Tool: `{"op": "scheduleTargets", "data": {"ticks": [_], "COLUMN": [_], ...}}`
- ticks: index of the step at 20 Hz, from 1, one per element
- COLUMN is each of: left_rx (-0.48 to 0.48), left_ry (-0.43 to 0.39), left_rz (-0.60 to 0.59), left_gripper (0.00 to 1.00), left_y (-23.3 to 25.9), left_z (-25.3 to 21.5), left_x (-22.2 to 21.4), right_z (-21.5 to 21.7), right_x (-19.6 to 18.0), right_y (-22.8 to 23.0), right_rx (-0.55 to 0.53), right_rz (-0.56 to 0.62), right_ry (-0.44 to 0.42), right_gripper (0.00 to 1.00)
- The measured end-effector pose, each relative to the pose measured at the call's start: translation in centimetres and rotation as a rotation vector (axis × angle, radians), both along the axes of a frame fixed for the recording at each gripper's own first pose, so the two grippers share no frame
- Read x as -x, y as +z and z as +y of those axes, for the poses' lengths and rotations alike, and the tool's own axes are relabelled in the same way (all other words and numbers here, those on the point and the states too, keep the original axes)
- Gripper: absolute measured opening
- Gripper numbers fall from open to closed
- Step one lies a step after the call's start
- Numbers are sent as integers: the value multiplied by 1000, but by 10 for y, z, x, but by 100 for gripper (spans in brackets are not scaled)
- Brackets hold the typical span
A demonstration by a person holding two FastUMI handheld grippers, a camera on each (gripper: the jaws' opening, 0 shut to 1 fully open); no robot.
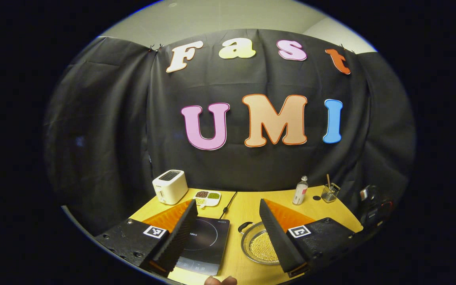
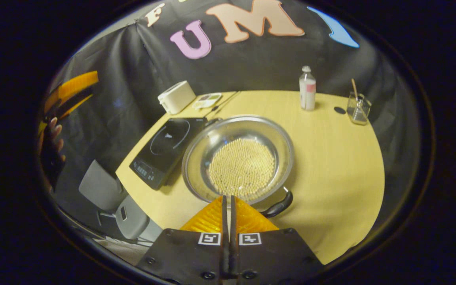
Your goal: First push the handle of the pot to place it horizontally, then grasp the pot with both hands and set it on the induction cooktop.
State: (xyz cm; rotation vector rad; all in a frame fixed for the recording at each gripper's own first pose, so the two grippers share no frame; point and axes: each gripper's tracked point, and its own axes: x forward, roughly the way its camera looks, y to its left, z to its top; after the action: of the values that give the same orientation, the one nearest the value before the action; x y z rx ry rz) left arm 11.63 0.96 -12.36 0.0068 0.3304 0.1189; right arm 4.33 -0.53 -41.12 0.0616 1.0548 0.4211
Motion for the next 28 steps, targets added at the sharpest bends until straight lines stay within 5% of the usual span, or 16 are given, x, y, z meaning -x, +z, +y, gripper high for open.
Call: {"op": "scheduleTargets", "data": {"ticks": [9,28], "left_rx": [38,33], "left_ry": [45,57], "left_rz": [48,68], "left_gripper": [96,97], "left_y": [-21,-29], "left_z": [10,12], "left_x": [-1,-8], "right_z": [-12,-43], "right_x": [14,-25], "right_y": [-50,-57], "right_rx": [89,121], "right_rz": [132,140], "right_ry": [64,-31], "right_gripper": [3,3]}}
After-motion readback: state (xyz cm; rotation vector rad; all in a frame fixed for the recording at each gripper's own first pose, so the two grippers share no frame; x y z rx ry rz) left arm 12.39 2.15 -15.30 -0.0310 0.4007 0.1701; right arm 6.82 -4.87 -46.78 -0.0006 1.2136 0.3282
